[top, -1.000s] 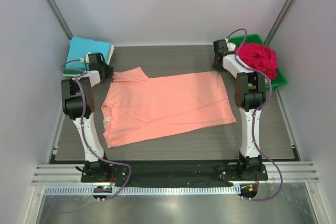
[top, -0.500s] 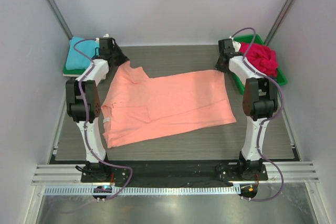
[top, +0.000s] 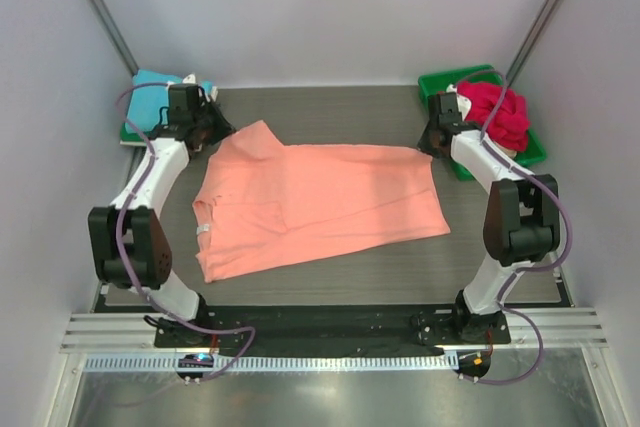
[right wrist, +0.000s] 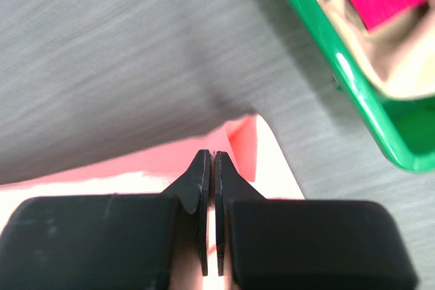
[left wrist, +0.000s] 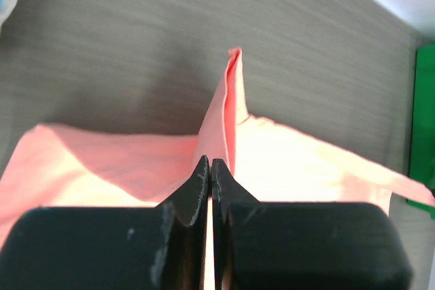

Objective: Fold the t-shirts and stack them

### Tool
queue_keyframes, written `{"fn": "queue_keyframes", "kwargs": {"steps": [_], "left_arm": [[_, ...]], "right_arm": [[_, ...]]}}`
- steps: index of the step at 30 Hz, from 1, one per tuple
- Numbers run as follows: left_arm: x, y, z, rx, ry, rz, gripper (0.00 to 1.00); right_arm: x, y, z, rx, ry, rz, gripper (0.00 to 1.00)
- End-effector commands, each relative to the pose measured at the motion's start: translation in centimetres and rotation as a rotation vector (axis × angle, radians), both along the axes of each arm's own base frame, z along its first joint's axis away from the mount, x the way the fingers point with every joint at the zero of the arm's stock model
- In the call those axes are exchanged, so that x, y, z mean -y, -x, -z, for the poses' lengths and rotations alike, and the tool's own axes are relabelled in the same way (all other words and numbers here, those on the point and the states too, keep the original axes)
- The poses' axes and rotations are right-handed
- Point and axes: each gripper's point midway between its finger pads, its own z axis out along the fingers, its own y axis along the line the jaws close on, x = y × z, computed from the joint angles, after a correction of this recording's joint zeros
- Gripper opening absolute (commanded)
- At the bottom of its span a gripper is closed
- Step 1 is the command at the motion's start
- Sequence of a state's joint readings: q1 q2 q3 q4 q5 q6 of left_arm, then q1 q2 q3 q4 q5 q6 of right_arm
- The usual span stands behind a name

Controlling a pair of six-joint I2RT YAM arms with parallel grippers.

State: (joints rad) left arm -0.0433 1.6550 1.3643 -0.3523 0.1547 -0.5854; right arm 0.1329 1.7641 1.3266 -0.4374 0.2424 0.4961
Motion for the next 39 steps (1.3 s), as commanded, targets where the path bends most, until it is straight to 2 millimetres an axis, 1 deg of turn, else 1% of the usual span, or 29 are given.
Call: {"fn": "queue_keyframes", "kwargs": {"steps": [1,2,3,4,5,7,8,9,10,11,12,15,17,18,21,22,23,26,27,28,29,30,31,32,33,34,36,38,39], "left_arm": [[-0.5,3.7,-1.0,0.010,-0.038,0.007,0.00],[-0.6,4.7,-2.3,0.039,-0.041,0.003,0.00],[-0.7,5.6,-2.5,0.043,-0.048,0.003,0.00],[-1.0,6.9,-1.3,0.012,-0.060,-0.004,0.00],[-1.1,8.0,-2.5,0.043,-0.066,-0.007,0.00],[-1.7,9.9,-1.9,0.021,-0.093,-0.020,0.00],[-2.1,11.0,-1.0,0.002,-0.111,-0.031,0.00],[-2.4,12.0,-1.8,0.027,-0.122,-0.036,0.00],[-2.6,12.9,-1.6,0.019,-0.131,-0.040,0.00],[-2.8,13.8,-0.6,-0.002,-0.139,-0.042,0.00],[-2.9,14.6,-1.2,0.019,-0.143,-0.048,0.00],[-3.1,16.1,0.0,-0.008,-0.150,-0.050,0.00],[-3.2,16.9,0.2,-0.011,-0.147,-0.056,0.00],[-3.2,17.3,0.7,-0.023,-0.145,-0.056,0.00],[-3.2,18.2,0.8,-0.022,-0.133,-0.060,0.00],[-3.1,18.7,1.2,-0.036,-0.128,-0.059,0.00],[-3.0,19.0,0.9,-0.030,-0.116,-0.065,0.00],[-2.9,20.6,0.9,-0.047,-0.093,-0.075,0.00],[-2.8,21.0,0.9,-0.059,-0.069,-0.100,0.01],[-2.9,22.1,1.4,-0.103,-0.064,-0.115,0.09],[-2.8,23.0,1.2,-0.103,-0.047,-0.121,0.17],[-2.8,24.0,1.5,-0.134,-0.029,-0.141,0.26],[-2.8,24.6,1.2,-0.128,-0.020,-0.152,0.37],[-3.1,25.3,0.3,-0.083,-0.014,-0.172,0.39],[-3.6,25.7,-0.1,-0.059,-0.007,-0.213,0.41],[-3.7,25.9,-0.5,-0.034,0.002,-0.231,0.41],[-4.1,26.0,-0.2,-0.003,0.014,-0.271,0.40],[-3.9,25.5,0.9,-0.028,0.028,-0.275,0.38],[-3.3,25.1,1.6,-0.068,0.041,-0.255,0.37]], "right_arm": [[1.1,0.5,-1.7,0.064,-0.001,0.035,0.01],[1.4,0.8,-1.8,0.068,-0.002,0.042,0.01],[1.9,1.1,-1.2,0.059,-0.010,0.058,0.01],[2.1,1.3,-1.1,0.059,-0.018,0.063,0.01],[2.2,1.4,-0.9,0.057,-0.023,0.064,0.01],[2.7,1.7,-0.5,0.054,-0.034,0.075,0.01],[2.8,1.8,-0.2,0.050,-0.038,0.078,0.01],[2.9,1.9,0.1,0.044,-0.042,0.081,0.01],[3.1,2.1,0.4,0.038,-0.046,0.085,0.01],[3.1,2.1,0.4,0.039,-0.050,0.087,0.01],[3.1,2.1,0.7,0.036,-0.053,0.087,0.01],[2.9,2.3,1.1,0.033,-0.069,0.082,0.01],[2.8,2.4,1.3,0.031,-0.072,0.081,0.01],[2.8,2.6,1.5,0.026,-0.073,0.080,0.01],[2.9,3.0,1.9,0.019,-0.070,0.083,0.01],[2.9,3.3,2.0,0.015,-0.066,0.084,0.01],[3.0,3.5,2.0,0.016,-0.063,0.090,0.01],[3.6,4.5,2.6,0.005,-0.056,0.130,0.01],[3.6,5.2,2.7,0.001,-0.069,0.142,0.01],[3.7,5.5,2.8,0.000,-0.098,0.152,0.04],[3.9,5.9,2.6,0.007,-0.109,0.165,0.17],[3.9,6.4,2.1,0.025,-0.121,0.172,0.56],[4.0,6.5,1.7,0.040,-0.121,0.178,0.73],[4.1,6.6,1.1,0.055,-0.119,0.180,0.83],[4.1,6.4,-0.4,0.096,-0.124,0.178,0.90],[3.9,6.3,-1.2,0.117,-0.131,0.173,0.92],[2.9,5.4,-3.2,0.178,-0.158,0.128,0.92],[0.5,4.6,-4.9,0.223,-0.195,0.045,0.91],[-0.6,4.2,-5.3,0.232,-0.208,0.009,0.91]]}}
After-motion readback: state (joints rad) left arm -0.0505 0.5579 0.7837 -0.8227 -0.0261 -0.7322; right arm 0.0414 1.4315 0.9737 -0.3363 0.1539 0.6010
